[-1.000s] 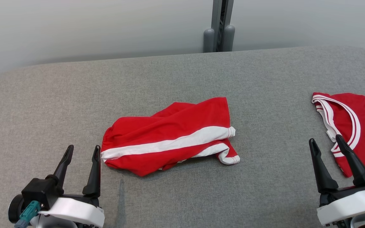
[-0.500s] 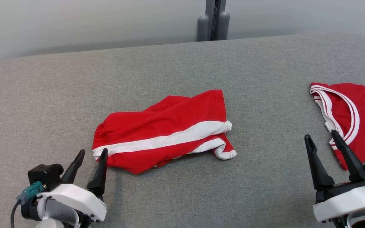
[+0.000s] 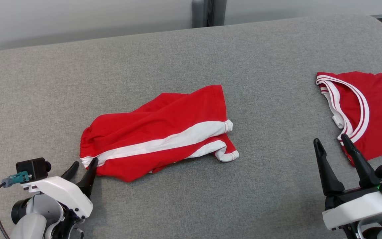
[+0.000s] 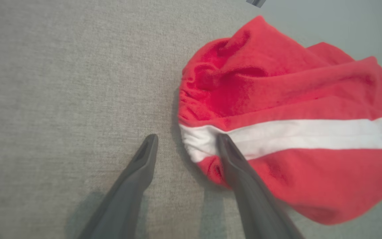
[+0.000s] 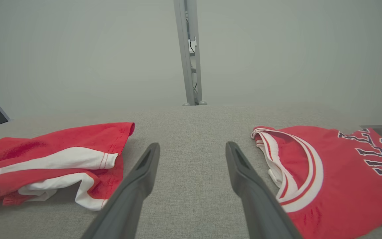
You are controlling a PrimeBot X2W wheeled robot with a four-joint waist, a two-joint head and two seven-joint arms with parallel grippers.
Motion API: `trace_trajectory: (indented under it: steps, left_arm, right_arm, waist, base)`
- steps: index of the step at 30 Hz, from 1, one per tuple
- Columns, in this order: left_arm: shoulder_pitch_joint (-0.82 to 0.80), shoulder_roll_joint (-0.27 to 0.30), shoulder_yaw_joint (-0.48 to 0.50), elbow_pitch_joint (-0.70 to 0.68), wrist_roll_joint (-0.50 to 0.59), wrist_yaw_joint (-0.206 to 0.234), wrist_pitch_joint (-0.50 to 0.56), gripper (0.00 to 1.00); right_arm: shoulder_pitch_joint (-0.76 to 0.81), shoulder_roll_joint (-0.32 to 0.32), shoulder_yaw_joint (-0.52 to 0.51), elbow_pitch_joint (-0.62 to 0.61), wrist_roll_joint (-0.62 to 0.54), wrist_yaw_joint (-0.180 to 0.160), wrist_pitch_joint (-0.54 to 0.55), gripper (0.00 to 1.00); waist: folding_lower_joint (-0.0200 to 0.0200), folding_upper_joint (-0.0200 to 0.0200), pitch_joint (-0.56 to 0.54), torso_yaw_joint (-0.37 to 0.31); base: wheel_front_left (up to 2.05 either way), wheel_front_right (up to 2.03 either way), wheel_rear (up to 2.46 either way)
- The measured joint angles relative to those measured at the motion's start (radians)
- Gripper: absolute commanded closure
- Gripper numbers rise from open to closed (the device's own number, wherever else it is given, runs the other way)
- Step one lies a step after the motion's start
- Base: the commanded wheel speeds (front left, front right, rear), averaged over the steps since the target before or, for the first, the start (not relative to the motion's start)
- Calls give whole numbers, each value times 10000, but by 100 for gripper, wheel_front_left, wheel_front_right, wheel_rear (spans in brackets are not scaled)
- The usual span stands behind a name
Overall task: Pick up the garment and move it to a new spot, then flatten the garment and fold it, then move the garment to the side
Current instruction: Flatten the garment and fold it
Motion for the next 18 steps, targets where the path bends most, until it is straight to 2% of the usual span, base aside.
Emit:
trace_trajectory:
  steps: [1,2,7,13,18]
  left_arm:
    - [-91,8,-13,104,-23,-75,10,91]
    - [-171,8,-27,188,-98,-125,35,100]
    - [-435,25,-165,449,-148,-299,-79,100]
    - [-1008,-38,-518,589,-58,-447,-163,100]
    - [-1525,-171,-878,715,36,-535,-268,100]
  right_arm:
    - [-24,-23,61,27,42,0,12,0]
    - [-57,-71,146,58,121,0,73,0]
    - [-630,-593,763,295,815,0,341,0]
    - [-2100,-1620,2391,1269,2036,0,732,0]
    - [-3030,-2067,3739,2115,2842,-2,685,0]
  waist:
    - [0,0,25,-3]
    - [0,0,46,-3]
    - [0,0,183,70]
    - [0,0,491,391]
    - [0,0,843,829]
  base:
    - [0,0,0]
    - [0,0,0]
    - [0,0,0]
    - [0,0,0]
    - [0,0,0]
